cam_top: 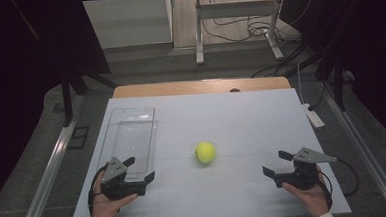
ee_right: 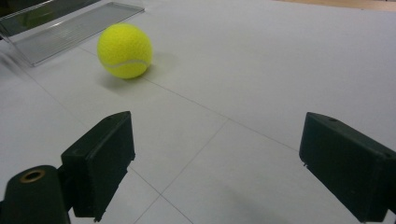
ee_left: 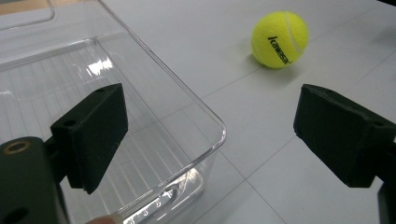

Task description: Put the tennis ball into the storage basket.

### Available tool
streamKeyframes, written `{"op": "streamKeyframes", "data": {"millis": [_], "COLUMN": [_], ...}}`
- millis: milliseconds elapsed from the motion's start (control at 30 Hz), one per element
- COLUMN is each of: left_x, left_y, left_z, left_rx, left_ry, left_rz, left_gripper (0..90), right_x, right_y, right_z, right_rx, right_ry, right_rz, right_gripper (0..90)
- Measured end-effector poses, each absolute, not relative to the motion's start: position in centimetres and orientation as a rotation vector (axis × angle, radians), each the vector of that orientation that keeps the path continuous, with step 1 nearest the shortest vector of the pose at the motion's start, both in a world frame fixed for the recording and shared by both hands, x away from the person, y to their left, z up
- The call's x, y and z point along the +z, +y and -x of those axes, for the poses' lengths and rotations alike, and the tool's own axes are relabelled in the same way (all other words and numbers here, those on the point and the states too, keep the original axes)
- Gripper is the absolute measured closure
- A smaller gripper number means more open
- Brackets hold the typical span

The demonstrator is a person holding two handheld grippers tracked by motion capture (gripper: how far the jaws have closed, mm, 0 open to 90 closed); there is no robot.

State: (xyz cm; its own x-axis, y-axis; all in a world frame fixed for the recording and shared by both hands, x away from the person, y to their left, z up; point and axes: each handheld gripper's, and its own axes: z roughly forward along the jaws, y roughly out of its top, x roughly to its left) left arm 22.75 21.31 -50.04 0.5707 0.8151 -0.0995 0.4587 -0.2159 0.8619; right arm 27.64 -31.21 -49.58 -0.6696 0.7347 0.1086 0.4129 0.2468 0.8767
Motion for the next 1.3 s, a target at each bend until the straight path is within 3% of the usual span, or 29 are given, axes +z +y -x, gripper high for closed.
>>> {"op": "streamKeyframes", "data": {"millis": [1300], "left_x": [-49.19], "left_y": [21.58], "left_z": [-22.22], "left_rx": [0.491], "left_ry": [1.047], "left_rz": [-1.824], "left_gripper": [9.7], "right_x": [-49.91], "right_y": [-31.31], "right_z": [-27.73], "right_rx": [1.400], "right_ry": [2.217], "right_rz": [-1.068], "right_gripper": [11.0]}}
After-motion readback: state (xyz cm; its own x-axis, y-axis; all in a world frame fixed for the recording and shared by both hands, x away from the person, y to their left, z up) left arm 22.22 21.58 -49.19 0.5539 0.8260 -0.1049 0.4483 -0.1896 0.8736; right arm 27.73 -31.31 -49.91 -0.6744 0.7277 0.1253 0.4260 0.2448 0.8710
